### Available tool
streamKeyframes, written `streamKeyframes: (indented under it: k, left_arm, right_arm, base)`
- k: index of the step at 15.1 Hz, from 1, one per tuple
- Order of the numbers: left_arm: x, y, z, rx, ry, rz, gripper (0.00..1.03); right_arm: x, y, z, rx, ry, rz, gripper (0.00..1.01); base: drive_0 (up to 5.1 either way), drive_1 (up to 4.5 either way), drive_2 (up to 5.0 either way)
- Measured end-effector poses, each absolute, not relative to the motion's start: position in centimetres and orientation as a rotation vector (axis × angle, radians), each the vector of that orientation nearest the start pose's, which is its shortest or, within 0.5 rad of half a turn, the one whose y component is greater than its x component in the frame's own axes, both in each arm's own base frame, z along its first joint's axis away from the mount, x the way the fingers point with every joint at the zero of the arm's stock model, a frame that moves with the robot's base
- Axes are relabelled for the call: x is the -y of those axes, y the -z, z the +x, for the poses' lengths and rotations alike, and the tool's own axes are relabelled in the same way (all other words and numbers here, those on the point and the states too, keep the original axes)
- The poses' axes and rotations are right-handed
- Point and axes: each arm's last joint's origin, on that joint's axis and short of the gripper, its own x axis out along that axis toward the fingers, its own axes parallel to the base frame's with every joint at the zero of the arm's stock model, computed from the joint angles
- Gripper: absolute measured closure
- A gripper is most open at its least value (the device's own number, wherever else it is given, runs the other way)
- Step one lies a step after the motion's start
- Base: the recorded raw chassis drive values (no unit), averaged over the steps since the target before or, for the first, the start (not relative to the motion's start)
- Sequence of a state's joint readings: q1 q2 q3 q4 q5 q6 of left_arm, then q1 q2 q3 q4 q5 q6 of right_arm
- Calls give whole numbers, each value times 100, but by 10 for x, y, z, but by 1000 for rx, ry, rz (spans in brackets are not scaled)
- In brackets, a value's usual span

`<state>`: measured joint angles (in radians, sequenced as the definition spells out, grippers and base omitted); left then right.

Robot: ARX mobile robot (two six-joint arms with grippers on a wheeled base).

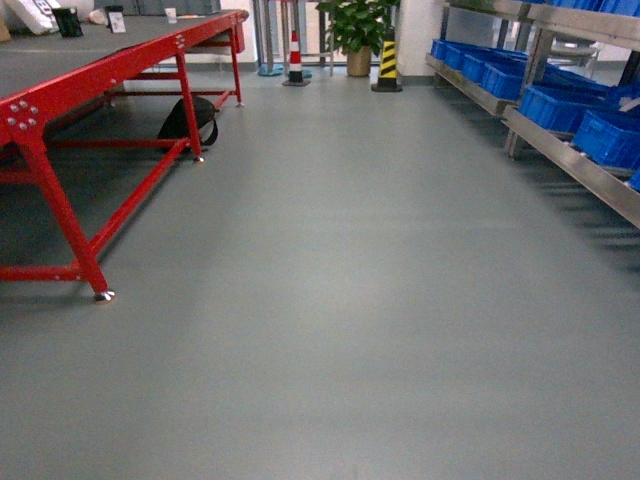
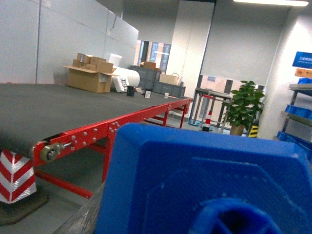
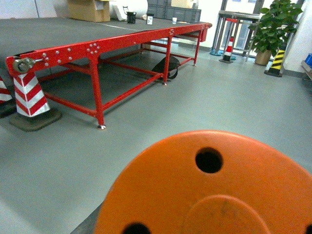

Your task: Sort blue parts and orange caps into right shelf containers

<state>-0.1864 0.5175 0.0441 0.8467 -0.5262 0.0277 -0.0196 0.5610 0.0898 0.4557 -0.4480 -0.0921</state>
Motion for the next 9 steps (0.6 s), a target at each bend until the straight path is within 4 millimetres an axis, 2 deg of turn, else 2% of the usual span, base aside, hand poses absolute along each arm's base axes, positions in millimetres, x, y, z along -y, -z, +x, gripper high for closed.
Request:
streamKeyframes:
  k: [3, 9]
  left_arm:
    - [8, -209, 123, 345, -347, -104, 57]
    - [8, -210, 123, 347, -347, -105, 57]
  right_arm:
    - [-10, -185, 136, 5, -431, -87, 59]
    - [-10, -185, 136, 5, -431, -87, 59]
  base:
    - [0, 0, 0]
    - [13, 425, -400]
